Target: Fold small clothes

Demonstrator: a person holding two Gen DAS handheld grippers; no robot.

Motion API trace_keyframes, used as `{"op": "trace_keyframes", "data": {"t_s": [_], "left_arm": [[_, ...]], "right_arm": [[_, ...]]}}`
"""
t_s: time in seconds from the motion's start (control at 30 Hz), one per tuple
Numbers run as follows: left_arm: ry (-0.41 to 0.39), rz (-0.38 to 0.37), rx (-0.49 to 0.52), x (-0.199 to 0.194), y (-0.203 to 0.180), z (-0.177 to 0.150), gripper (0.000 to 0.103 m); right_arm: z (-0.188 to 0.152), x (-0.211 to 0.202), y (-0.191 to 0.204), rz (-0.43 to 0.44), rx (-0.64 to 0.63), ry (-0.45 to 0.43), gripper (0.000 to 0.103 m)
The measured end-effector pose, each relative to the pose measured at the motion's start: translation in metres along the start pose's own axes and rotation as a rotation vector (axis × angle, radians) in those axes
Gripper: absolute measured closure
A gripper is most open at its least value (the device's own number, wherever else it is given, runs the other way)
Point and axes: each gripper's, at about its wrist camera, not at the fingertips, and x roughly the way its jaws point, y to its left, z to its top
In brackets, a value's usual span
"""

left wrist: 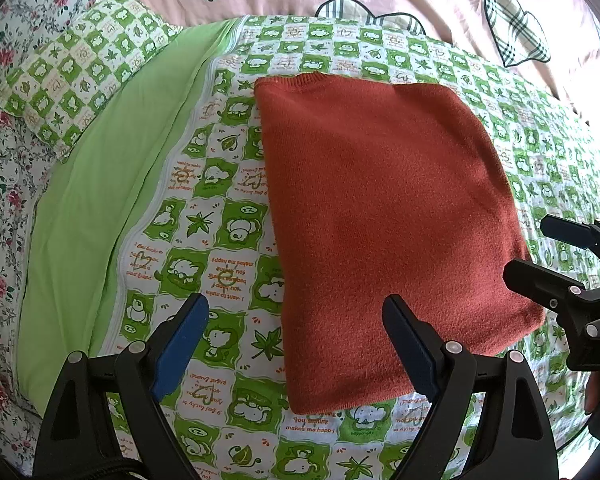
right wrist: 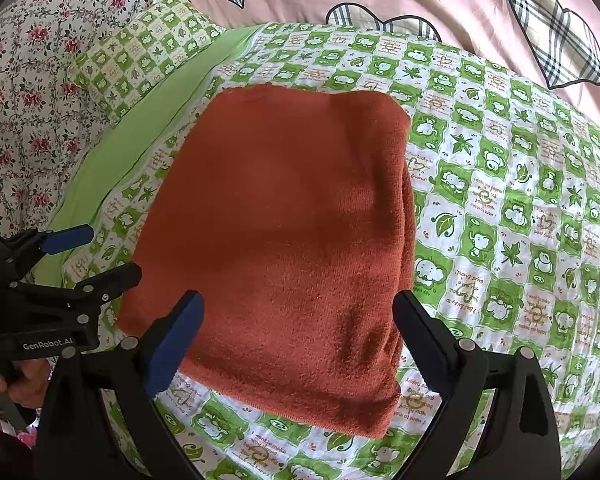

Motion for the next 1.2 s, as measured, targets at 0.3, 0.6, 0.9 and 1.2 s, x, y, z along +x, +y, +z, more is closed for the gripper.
{"op": "trace_keyframes", "data": {"t_s": [0.3,0.6,0.9,1.2], "left_arm": [[0.000,0.001,-0.001,0.0001,-0.0003,0.0000,0.014],[0.001,-0.001,0.003,0.0006,-0.0014,0.0002,0.014],[-0.001,-0.001,-0.001,-0.0004,-0.0011,0.0000,0.014],[-0.001,-0.002,0.001,-0.0010,-0.0011,-0.0007,0.014]], "right_arm": [[0.0007,-0.0005,0.0002,0.000,0.003,0.001,0.008],[0.0011,-0.0007,-0.0014,0.001,0.003,-0.001,0.008],[0.0018,-0.0017,-0.0013,0.000,0.008,-0.004,0.008],[0.0011,-0.0025,-0.0004,0.000,0.016,-0.008,0.008]]}}
